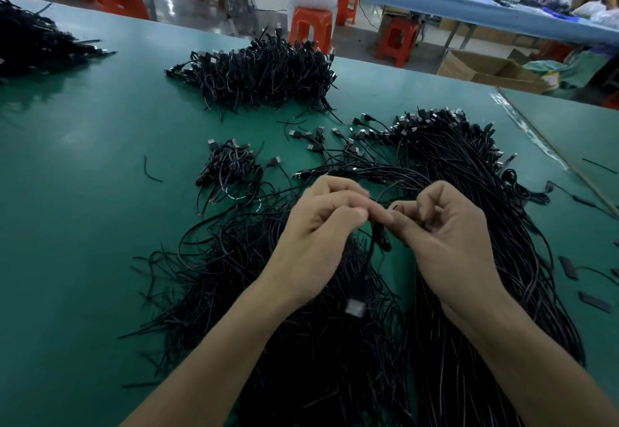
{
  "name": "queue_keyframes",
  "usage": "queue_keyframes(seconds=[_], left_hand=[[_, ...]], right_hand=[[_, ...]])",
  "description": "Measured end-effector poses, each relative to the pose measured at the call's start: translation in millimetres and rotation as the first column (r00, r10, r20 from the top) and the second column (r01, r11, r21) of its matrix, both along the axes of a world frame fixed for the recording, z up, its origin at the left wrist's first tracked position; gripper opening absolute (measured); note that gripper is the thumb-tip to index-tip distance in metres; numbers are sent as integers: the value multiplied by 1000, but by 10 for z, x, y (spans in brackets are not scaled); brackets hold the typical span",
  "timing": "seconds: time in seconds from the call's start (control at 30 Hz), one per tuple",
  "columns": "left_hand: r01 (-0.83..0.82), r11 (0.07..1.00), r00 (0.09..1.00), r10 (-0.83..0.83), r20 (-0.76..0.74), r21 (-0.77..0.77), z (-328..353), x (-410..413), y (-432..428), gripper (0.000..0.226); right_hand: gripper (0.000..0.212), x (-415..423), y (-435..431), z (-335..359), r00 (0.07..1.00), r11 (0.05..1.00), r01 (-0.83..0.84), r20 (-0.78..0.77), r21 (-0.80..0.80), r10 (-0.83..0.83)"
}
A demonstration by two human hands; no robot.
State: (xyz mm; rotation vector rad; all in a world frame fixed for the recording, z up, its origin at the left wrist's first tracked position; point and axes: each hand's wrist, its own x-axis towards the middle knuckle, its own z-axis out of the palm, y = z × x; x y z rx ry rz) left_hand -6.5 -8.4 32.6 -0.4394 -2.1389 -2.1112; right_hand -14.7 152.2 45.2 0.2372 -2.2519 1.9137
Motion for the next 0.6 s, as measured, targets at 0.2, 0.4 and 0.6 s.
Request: queue_keyframes(seconds=[0.2,0.4,0.6], left_hand=[[-75,978,995,60,-81,-195,-72,5,-1,6],[-43,976,998,34,-44,-215,-107,9,33,19],[63,994,992,-53,118,-86,-46,0,6,59]], right_hand=[[46,-26,13,23,994,998,63,-93,30,-60],[48,5,-42,20,981,997,77,-178,-25,-80],[45,78,-138,46,965,999,-26,-262,21,30]])
